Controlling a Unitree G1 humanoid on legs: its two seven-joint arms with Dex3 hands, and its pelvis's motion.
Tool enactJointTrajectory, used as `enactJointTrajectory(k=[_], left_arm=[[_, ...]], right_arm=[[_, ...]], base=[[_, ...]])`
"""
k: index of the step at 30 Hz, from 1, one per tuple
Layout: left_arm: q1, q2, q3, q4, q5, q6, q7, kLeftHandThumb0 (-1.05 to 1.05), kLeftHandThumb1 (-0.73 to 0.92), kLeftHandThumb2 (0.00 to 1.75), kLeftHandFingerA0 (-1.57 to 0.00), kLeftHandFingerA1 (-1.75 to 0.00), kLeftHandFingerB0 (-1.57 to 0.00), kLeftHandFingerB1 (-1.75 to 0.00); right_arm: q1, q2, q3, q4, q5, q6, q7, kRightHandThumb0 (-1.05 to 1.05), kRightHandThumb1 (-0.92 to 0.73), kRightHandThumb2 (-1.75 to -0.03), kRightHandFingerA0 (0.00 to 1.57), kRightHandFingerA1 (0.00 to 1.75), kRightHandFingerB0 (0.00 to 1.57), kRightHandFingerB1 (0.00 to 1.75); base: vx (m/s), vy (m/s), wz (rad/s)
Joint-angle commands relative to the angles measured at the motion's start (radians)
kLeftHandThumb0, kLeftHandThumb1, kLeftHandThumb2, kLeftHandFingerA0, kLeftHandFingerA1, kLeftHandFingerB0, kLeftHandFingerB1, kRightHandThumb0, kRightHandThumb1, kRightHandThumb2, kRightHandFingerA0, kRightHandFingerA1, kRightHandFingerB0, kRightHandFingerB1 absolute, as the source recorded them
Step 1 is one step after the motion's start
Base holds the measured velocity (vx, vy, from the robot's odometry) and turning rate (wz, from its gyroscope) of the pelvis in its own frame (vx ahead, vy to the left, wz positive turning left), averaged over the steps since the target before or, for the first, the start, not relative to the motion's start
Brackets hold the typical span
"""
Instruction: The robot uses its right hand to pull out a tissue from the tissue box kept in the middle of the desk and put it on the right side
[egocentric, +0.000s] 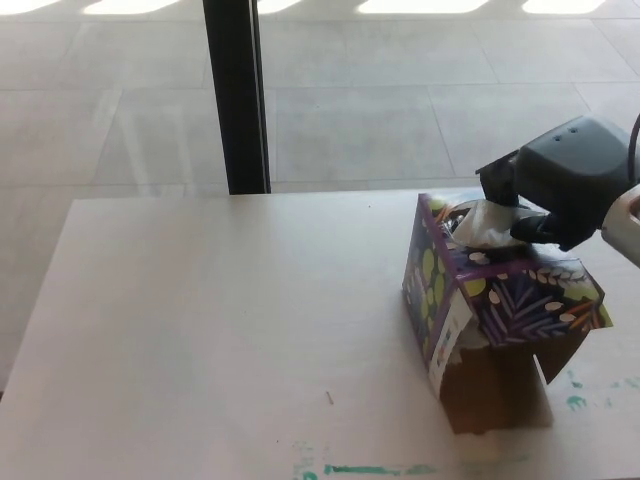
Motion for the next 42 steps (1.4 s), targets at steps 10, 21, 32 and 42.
enactJointTrajectory(k=[10, 21, 32, 42], left_arm=[[0.018, -0.003, 0.01, -0.001, -0.025, -0.043, -0.005, -0.99, 0.92, 0.79, -0.64, -0.61, -0.46, -0.42], [0.013, -0.004, 0.011, 0.002, -0.024, -0.035, -0.005, -0.98, 0.92, 0.81, -0.61, -0.61, -0.42, -0.42], [0.019, -0.002, 0.015, 0.013, -0.027, -0.023, -0.002, -1.02, 0.92, 0.83, -0.65, -0.63, -0.49, -0.46], [0.037, -0.002, 0.012, 0.011, -0.021, -0.029, 0.004, -0.91, 0.75, 1.2, -0.64, -0.69, -0.4, -0.53]], right_arm=[[0.086, -0.048, -0.014, -0.005, -0.069, -0.021, -0.315, -0.29, -0.49, -0.95, 0.89, 1.75, 0.69, 1.63], [0.061, 0.085, -0.197, 0.0, 0.04, 0.121, -0.401, -0.29, -0.41, -1.07, 0.86, 1.74, 0.73, 1.52], [-0.075, 0.117, -0.332, 0.056, 0.087, 0.124, -0.483, -0.32, -0.42, -1.13, 1.23, 1.38, 0.94, 1.2], [-0.197, 0.11, -0.353, 0.116, 0.109, 0.117, -0.539, -0.24, -0.4, -1.17, 1.01, 1.75, 0.74, 1.62]], base=[[0.0, 0.0, 0.0], [0.0, 0.0, 0.0], [0.0, 0.0, 0.0], [0.0, 0.0, 0.0]])
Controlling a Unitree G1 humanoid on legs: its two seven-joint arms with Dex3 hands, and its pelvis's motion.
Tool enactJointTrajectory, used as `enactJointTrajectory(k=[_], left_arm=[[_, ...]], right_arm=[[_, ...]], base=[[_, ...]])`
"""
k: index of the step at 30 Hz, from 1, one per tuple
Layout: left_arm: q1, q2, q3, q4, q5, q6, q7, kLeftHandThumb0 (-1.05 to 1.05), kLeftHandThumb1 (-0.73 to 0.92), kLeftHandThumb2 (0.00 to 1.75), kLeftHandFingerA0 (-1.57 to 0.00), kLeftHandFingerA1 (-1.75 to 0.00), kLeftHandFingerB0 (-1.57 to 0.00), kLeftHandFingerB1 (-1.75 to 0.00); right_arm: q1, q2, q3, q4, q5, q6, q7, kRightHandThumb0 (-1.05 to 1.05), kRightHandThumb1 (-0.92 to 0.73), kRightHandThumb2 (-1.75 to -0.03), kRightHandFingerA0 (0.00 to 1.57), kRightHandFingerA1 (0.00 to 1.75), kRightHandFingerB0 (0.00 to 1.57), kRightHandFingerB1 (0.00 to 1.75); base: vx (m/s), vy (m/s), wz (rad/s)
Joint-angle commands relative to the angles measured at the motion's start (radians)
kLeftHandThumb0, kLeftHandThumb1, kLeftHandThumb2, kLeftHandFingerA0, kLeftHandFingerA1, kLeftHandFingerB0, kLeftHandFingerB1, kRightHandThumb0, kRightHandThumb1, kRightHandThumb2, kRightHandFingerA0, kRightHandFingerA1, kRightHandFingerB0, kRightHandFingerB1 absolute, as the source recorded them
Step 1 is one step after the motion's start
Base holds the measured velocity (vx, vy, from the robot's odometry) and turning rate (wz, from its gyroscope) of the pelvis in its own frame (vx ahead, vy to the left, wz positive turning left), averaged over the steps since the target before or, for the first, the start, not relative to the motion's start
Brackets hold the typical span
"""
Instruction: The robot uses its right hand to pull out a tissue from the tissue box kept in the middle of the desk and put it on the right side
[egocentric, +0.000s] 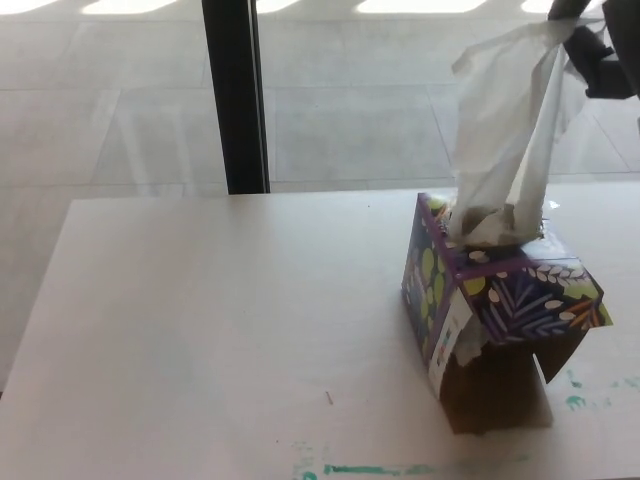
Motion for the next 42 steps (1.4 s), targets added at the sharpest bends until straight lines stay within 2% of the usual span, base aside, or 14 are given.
enactJointTrajectory(k=[1, 4, 9, 15, 17, 18, 21, 22, 23, 25, 29, 30, 35, 42], left_arm=[[0.018, 0.009, 0.003, 0.002, -0.018, -0.024, 0.004, -0.91, 0.75, 1.2, -0.64, -0.69, -0.4, -0.53], [0.025, 0.009, 0.001, 0.004, -0.017, -0.027, 0.006, -0.99, 0.92, 0.78, -0.64, -0.62, -0.47, -0.43], [0.024, 0.011, 0.002, 0.001, -0.018, -0.028, 0.005, -0.99, 0.92, 0.78, -0.65, -0.62, -0.47, -0.43], [0.023, 0.018, 0.009, 0.003, -0.026, -0.017, 0.0, -0.92, 0.77, 1.22, -0.6, -0.67, -0.43, -0.55], [0.021, 0.02, 0.012, 0.004, -0.03, -0.008, -0.003, -0.92, 0.76, 1.22, -0.59, -0.66, -0.42, -0.53], [0.021, 0.021, 0.011, 0.004, -0.029, -0.008, -0.004, -0.97, 0.92, 0.79, -0.63, -0.63, -0.46, -0.44], [0.023, 0.025, 0.003, 0.007, -0.021, -0.021, -0.005, -0.93, 0.76, 1.21, -0.6, -0.67, -0.4, -0.53], [0.023, 0.025, 0.0, 0.006, -0.017, -0.026, 0.002, -0.99, 0.92, 0.79, -0.66, -0.61, -0.47, -0.43], [0.023, 0.026, -0.006, 0.003, -0.011, -0.029, 0.013, -0.93, 0.76, 1.22, -0.6, -0.66, -0.41, -0.52], [0.02, 0.024, 0.0, 0.004, -0.021, -0.024, 0.017, -0.99, 0.92, 0.77, -0.67, -0.62, -0.49, -0.43], [0.021, 0.025, -0.001, 0.004, -0.023, -0.022, 0.002, -1.02, 0.92, 0.74, -0.65, -0.64, -0.48, -0.43], [0.022, 0.025, -0.002, 0.004, -0.023, -0.024, -0.001, -1.0, 0.92, 0.77, -0.65, -0.62, -0.48, -0.43], [0.021, 0.027, -0.004, 0.0, -0.024, -0.027, 0.001, -0.98, 0.92, 0.79, -0.66, -0.64, -0.47, -0.44], [0.024, 0.024, 0.0, 0.0, -0.034, -0.027, -0.002, -1.05, 0.78, 0.97, -0.64, -0.66, -0.46, -0.49]], right_arm=[[-0.059, -0.01, -0.017, 0.033, 0.042, -0.002, -0.066, -0.24, -0.4, -1.17, 1.01, 1.75, 0.74, 1.62], [-0.108, -0.028, -0.022, 0.055, 0.047, -0.001, -0.069, -0.25, -0.39, -1.18, 1.0, 1.75, 0.78, 1.58], [-0.151, -0.047, -0.016, 0.086, 0.048, -0.006, -0.086, -0.35, -0.39, -1.15, 1.28, 1.43, 1.02, 1.27], [-0.235, -0.138, -0.021, 0.128, 0.036, 0.021, -0.097, -0.2, -0.33, -1.2, 1.02, 1.75, 0.81, 1.52], [-0.259, -0.167, -0.024, 0.14, 0.038, 0.033, -0.098, -0.22, -0.33, -1.17, 1.02, 1.75, 0.84, 1.47], [-0.265, -0.176, -0.023, 0.145, 0.04, 0.03, -0.099, -0.2, -0.34, -1.17, 1.02, 1.75, 0.82, 1.51], [-0.284, -0.218, -0.031, 0.161, 0.058, 0.018, -0.076, -0.22, -0.36, -1.18, 1.02, 1.75, 0.83, 1.49], [-0.288, -0.231, -0.035, 0.168, 0.063, 0.009, -0.076, -0.23, -0.34, -1.18, 1.03, 1.75, 0.85, 1.47], [-0.289, -0.254, -0.04, 0.181, 0.071, -0.014, -0.081, -0.24, -0.36, -1.15, 1.02, 1.75, 0.83, 1.49], [-0.275, -0.288, -0.051, 0.178, 0.084, -0.031, -0.075, -0.25, -0.39, -1.11, 1.01, 1.75, 0.79, 1.55], [-0.231, -0.348, -0.058, 0.174, 0.074, -0.009, -0.127, -0.22, -0.37, -1.03, 1.0, 1.75, 0.79, 1.55], [-0.222, -0.358, -0.065, 0.176, 0.082, -0.004, -0.13, -0.17, -0.4, -0.95, 1.07, 1.69, 0.91, 0.96], [-0.206, -0.397, -0.077, 0.209, 0.093, 0.0, -0.151, -0.23, -0.52, -0.96, 0.97, 1.75, 0.78, 1.5], [0.063, -0.461, -0.026, 0.049, 0.093, -0.09, 0.001, -0.22, -0.53, -0.83, 0.99, 1.61, 0.87, 1.08]], base=[[0.0, 0.0, 0.0], [0.0, 0.0, 0.0], [0.0, 0.0, 0.0], [0.0, 0.0, 0.0], [0.0, 0.0, 0.0], [0.0, 0.0, 0.0], [0.0, 0.0, 0.0], [0.0, 0.0, 0.0], [0.0, 0.0, 0.0], [0.0, 0.0, 0.0], [0.0, 0.0, 0.0], [0.0, 0.0, 0.0], [0.0, 0.0, 0.0], [0.0, 0.0, 0.0]])
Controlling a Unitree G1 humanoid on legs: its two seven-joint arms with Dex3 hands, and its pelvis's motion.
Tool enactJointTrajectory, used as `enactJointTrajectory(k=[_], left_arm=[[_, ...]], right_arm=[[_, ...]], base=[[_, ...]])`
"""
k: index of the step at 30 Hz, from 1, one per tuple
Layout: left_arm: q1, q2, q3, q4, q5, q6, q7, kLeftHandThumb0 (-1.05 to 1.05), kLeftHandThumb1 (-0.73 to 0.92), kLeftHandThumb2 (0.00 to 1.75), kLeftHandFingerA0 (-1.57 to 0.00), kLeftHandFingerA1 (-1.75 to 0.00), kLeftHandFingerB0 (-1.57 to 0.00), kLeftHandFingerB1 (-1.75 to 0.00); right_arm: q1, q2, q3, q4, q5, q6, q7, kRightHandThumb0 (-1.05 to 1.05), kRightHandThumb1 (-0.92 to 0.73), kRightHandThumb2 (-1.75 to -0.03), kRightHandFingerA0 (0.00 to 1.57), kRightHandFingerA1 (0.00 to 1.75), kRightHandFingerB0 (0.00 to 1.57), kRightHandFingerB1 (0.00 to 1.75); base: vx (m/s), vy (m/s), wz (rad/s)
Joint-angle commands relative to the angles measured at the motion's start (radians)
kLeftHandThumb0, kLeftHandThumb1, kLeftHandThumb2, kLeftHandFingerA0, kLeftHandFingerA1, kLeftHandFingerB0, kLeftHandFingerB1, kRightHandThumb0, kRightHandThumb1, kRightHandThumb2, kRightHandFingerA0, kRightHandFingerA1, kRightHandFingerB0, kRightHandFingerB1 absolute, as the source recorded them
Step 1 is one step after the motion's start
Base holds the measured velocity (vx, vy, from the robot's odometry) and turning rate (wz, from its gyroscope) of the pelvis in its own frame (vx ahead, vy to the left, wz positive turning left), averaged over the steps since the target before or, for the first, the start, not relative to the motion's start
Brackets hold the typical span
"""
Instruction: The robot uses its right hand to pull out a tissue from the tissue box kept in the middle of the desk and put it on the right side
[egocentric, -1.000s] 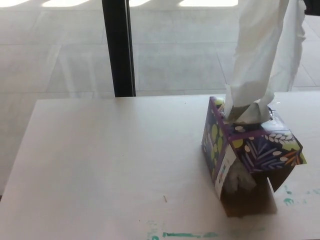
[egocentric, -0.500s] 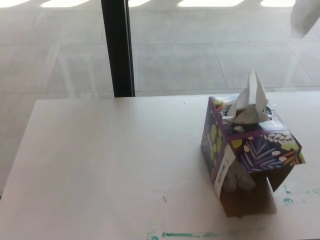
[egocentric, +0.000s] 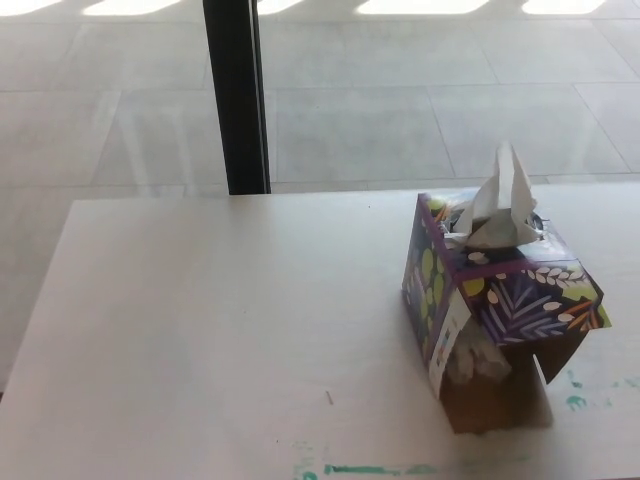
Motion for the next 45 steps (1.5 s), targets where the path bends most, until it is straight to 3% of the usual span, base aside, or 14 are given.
enactJointTrajectory(k=[1, 4, 5, 8, 11, 16, 17, 22, 23, 28, 29, 38, 39, 45], left_arm=[[0.007, 0.019, 0.002, 0.0, -0.013, -0.023, -0.003, -1.05, 0.78, 0.97, -0.64, -0.66, -0.46, -0.49], [0.003, 0.014, -0.009, 0.003, -0.001, -0.029, 0.008, -1.01, 0.92, 0.81, -0.68, -0.62, -0.46, -0.42], [-0.001, 0.013, -0.009, 0.008, -0.001, -0.026, 0.007, -0.94, 0.73, 1.2, -0.59, -0.65, -0.42, -0.52], [-0.002, 0.008, 0.002, 0.007, -0.016, -0.02, -0.01, -1.01, 0.92, 0.77, -0.65, -0.63, -0.47, -0.43], [-0.002, 0.014, -0.008, -0.003, -0.006, -0.028, -0.003, -0.93, 0.77, 1.22, -0.59, -0.67, -0.4, -0.52], [-0.022, 0.01, 0.0, 0.004, -0.013, -0.011, 0.013, -0.97, 0.92, 0.8, -0.67, -0.61, -0.49, -0.43], [-0.021, 0.01, -0.005, 0.003, -0.007, -0.016, 0.018, -0.89, 0.76, 1.21, -0.6, -0.67, -0.41, -0.54], [-0.012, 0.01, 0.0, 0.001, -0.017, -0.03, -0.031, -0.92, 0.76, 1.2, -0.54, -0.66, -0.38, -0.53], [-0.021, 0.01, 0.007, 0.002, -0.026, -0.015, -0.026, -1.02, 0.92, 0.8, -0.58, -0.59, -0.46, -0.44], [-0.027, 0.01, 0.01, -0.002, -0.028, -0.022, -0.012, -0.97, 0.92, 0.79, -0.64, -0.61, -0.47, -0.43], [-0.03, 0.01, 0.013, -0.004, -0.032, -0.024, -0.015, -0.93, 0.77, 1.22, -0.6, -0.65, -0.41, -0.52], [-0.048, 0.005, 0.022, -0.03, -0.045, -0.083, -0.047, -0.94, 0.92, 0.78, -0.62, -0.54, -0.44, -0.39], [-0.051, 0.005, 0.021, -0.041, -0.047, -0.093, -0.061, -0.91, 0.92, 0.76, -0.61, -0.52, -0.46, -0.38], [-0.054, -0.002, 0.012, -0.1, -0.051, -0.139, -0.123, -0.92, 0.92, 0.79, -0.56, -0.54, -0.43, -0.41]], right_arm=[[0.201, -0.041, 0.033, -0.121, 0.022, -0.079, 0.114, -0.22, -0.53, -0.83, 0.99, 1.61, 0.87, 1.08], [0.347, -0.024, 0.042, -0.226, 0.029, -0.077, 0.146, -0.21, -0.46, -0.81, 0.94, 1.66, 0.81, 1.39], [0.417, -0.024, 0.069, -0.263, 0.002, -0.091, 0.138, -0.21, -0.4, -0.81, 0.98, 1.6, 0.93, 1.09], [0.554, -0.018, 0.124, -0.328, -0.019, -0.046, 0.245, -0.25, -0.55, -0.9, 0.88, 1.62, 0.82, 1.2], [0.621, -0.016, 0.15, -0.347, -0.032, -0.034, 0.259, -0.22, -0.56, -0.86, 0.9, 1.63, 0.82, 1.25], [0.742, 0.015, 0.171, -0.395, 0.004, 0.004, 0.346, -0.17, -0.61, -0.77, 0.88, 1.68, 0.66, 1.35], [0.754, 0.024, 0.18, -0.394, -0.003, 0.006, 0.339, -0.16, -0.61, -0.79, 0.89, 1.69, 0.67, 1.36], [0.801, 0.022, 0.25, -0.382, -0.076, 0.008, 0.316, -0.21, -0.57, -0.74, 0.79, 1.71, 0.71, 1.34], [0.783, 0.016, 0.294, -0.385, -0.109, 0.062, 0.443, -0.25, -0.69, -0.69, 0.75, 1.75, 0.68, 1.22], [0.776, 0.038, 0.357, -0.362, -0.142, 0.198, 0.646, -0.33, -0.73, -0.61, 0.78, 1.02, 0.69, 0.6], [0.778, 0.043, 0.368, -0.351, -0.148, 0.211, 0.663, -0.33, -0.67, -0.59, 0.84, 0.96, 0.69, 0.59], [0.822, 0.072, 0.434, -0.409, -0.204, 0.307, 0.728, -0.4, -0.62, -0.58, 0.43, 1.4, 0.22, 0.31], [0.819, 0.075, 0.436, -0.429, -0.206, 0.324, 0.76, -0.6, -0.37, -0.76, 0.0, 0.28, 0.0, 0.19], [0.779, 0.034, 0.435, -0.517, -0.218, 0.336, 0.898, -0.84, -0.47, -0.73, 0.0, 0.0, 0.0, 0.0]], base=[[0.0, 0.0, 0.0], [0.0, 0.0, 0.0], [0.0, 0.0, 0.0], [0.0, 0.0, 0.0], [0.0, 0.0, 0.0], [0.0, 0.0, 0.0], [0.0, 0.0, 0.0], [0.0, 0.0, 0.0], [0.0, 0.0, 0.0], [0.0, 0.0, 0.0], [0.0, 0.0, 0.0], [0.0, 0.0, 0.0], [0.0, 0.0, 0.0], [0.0, 0.0, 0.0]])
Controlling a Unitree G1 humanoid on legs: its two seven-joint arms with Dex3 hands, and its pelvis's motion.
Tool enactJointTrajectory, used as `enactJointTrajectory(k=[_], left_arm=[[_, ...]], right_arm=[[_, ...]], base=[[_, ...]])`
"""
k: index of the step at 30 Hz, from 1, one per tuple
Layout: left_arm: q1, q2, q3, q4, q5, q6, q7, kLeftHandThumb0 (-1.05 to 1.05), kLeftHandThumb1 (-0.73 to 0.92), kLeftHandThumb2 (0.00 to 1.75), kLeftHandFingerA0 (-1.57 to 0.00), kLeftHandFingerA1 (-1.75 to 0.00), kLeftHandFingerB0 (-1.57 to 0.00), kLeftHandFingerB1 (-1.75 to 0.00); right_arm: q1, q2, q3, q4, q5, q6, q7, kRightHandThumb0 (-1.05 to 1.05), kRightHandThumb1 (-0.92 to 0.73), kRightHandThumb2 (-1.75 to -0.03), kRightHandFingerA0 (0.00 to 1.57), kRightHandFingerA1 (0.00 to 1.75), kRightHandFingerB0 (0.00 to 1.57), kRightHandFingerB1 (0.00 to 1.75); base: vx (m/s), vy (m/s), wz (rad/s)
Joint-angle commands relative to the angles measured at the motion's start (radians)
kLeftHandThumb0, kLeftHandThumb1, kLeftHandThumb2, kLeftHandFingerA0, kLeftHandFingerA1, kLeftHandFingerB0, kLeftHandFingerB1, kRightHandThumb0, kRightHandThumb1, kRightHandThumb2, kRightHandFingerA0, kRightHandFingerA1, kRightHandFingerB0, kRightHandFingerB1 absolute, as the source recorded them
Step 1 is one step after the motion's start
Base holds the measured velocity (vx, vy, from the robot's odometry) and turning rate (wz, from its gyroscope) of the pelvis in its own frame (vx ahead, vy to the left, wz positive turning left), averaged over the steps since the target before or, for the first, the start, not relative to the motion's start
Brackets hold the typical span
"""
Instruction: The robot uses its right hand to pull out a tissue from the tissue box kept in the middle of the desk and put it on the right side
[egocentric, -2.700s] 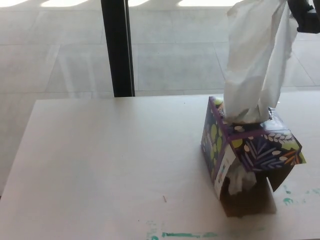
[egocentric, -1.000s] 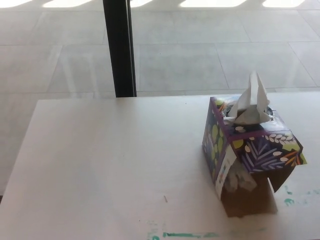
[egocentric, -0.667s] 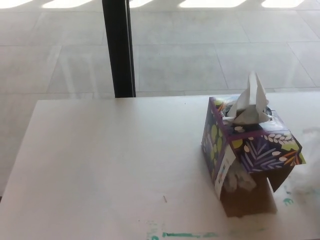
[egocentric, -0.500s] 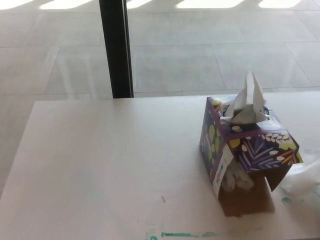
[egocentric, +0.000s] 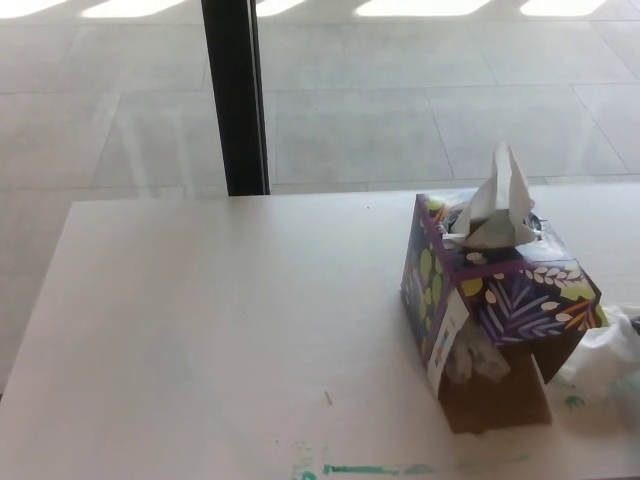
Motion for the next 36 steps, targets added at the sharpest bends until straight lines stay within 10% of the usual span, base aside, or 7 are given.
enactJointTrajectory(k=[1, 19, 23, 29, 31, 34, 36], left_arm=[[-0.012, 0.002, 0.007, -0.079, -0.036, -0.144, -0.095, -0.89, 0.92, 0.78, -0.6, -0.54, -0.43, -0.39], [0.007, 0.009, 0.006, -0.113, -0.03, -0.138, -0.114, -0.88, 0.92, 0.79, -0.6, -0.55, -0.43, -0.39], [0.005, 0.008, 0.006, -0.115, -0.028, -0.141, -0.112, -0.89, 0.92, 0.79, -0.59, -0.54, -0.43, -0.38], [-0.006, -0.002, 0.021, -0.134, -0.052, -0.146, -0.134, -0.86, 0.78, 1.2, -0.53, -0.62, -0.33, -0.5], [-0.029, -0.008, 0.013, -0.149, -0.042, -0.171, -0.118, -0.91, 0.83, 1.21, -0.54, -0.61, -0.38, -0.52], [-0.029, -0.01, 0.012, -0.17, -0.043, -0.169, -0.117, -0.92, 0.92, 0.83, -0.56, -0.54, -0.37, -0.39], [-0.039, -0.015, 0.01, -0.182, -0.044, -0.175, -0.12, -0.91, 0.92, 0.8, -0.59, -0.53, -0.42, -0.38]], right_arm=[[-0.038, -0.036, 0.0, -0.124, -0.019, 0.171, 0.445, -0.88, -0.51, -0.57, 0.0, 0.0, 0.0, 0.0], [-0.124, -0.242, -0.505, -0.366, 0.398, 0.292, 0.687, -0.71, -0.47, -0.79, 0.0, 0.15, 0.0, 0.08], [0.017, -0.289, -0.719, -0.414, 0.395, 0.206, 0.531, -0.61, -0.56, -0.88, 0.72, 0.64, 0.4, 0.53], [0.305, -0.182, -1.069, -0.567, 0.319, 0.235, 0.43, -0.74, -0.59, -1.0, 0.51, 0.79, 0.24, 0.6], [0.43, -0.044, -1.195, -0.649, 0.322, 0.281, 0.384, -0.92, -0.82, -0.62, 0.29, 1.19, 0.04, 0.9], [0.516, 0.035, -1.228, -0.62, 0.321, 0.239, 0.261, -0.96, -0.65, -1.02, 0.41, 1.0, 0.12, 0.76], [0.554, 0.148, -1.288, -0.607, 0.405, 0.249, 0.21, -0.93, -0.83, -0.63, 0.27, 1.25, 0.0, 0.91]], base=[[0.0, 0.0, 0.0], [0.0, 0.0, 0.0], [0.0, 0.0, 0.0], [0.0, 0.0, 0.0], [0.0, 0.0, 0.0], [0.0, 0.0, 0.0], [0.0, 0.0, 0.0]])
